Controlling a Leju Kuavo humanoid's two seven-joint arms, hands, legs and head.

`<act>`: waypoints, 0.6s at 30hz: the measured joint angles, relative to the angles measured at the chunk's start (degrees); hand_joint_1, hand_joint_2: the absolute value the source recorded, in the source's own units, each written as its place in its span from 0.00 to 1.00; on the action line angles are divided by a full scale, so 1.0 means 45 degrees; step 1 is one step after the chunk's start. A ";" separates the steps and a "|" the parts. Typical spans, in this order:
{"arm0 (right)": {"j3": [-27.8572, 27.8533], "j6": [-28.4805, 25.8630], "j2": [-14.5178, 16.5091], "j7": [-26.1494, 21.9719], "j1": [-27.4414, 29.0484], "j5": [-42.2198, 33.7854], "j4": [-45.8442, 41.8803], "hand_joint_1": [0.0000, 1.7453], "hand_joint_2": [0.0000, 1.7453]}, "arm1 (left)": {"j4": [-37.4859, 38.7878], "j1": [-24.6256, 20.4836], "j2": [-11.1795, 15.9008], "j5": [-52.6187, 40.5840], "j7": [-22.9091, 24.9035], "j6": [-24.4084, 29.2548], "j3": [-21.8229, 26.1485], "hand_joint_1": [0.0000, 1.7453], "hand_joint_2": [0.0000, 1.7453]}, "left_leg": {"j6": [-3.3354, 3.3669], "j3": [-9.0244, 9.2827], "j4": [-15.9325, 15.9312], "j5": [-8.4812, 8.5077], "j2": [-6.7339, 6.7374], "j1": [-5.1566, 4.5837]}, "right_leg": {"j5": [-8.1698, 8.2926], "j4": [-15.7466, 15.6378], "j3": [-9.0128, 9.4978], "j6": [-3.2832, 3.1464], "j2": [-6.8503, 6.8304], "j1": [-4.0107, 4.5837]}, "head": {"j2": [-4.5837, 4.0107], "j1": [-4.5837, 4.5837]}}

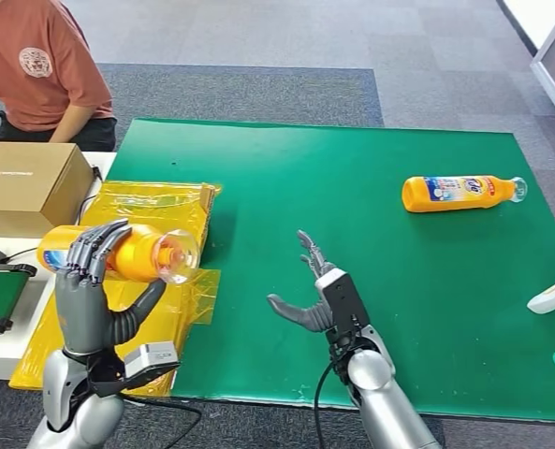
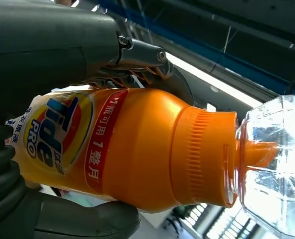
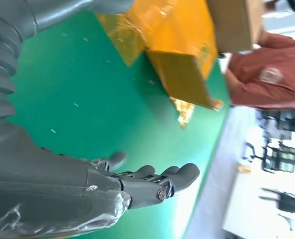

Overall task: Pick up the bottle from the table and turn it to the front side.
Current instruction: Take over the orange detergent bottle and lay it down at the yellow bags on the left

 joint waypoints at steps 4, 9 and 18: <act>-0.0099 -0.0023 -0.0095 -0.0215 0.0015 -0.0429 -0.1207 0.00 1.00 | 0.0567 0.0010 -0.0142 -0.2857 0.1166 0.0241 0.0264 1.00 1.00 | 0.0006 0.0001 0.0000 0.0006 0.0000 -0.0002 | 0.0007 -0.0001 0.0000 0.0007 0.0001 -0.0004 | 0.0002 0.0001; -0.0088 -0.0008 -0.0192 -0.0356 -0.0028 -0.0941 -0.2836 0.00 1.00 | 0.3002 -0.0446 -0.0429 -0.4562 0.1883 0.0269 0.0560 1.00 1.00 | 0.0018 0.0000 0.0000 0.0018 0.0000 -0.0006 | 0.0019 -0.0001 -0.0001 0.0010 0.0000 -0.0008 | 0.0002 0.0000; 0.1012 0.0836 -0.0320 -0.0459 -0.0043 -0.1549 -0.4651 0.00 1.00 | 0.7826 -0.1905 -0.1053 -0.4820 0.1267 0.0281 0.0494 1.00 1.00 | 0.0022 -0.0003 0.0001 0.0022 0.0002 -0.0007 | 0.0024 -0.0001 -0.0004 0.0009 0.0002 -0.0009 | 0.0001 0.0000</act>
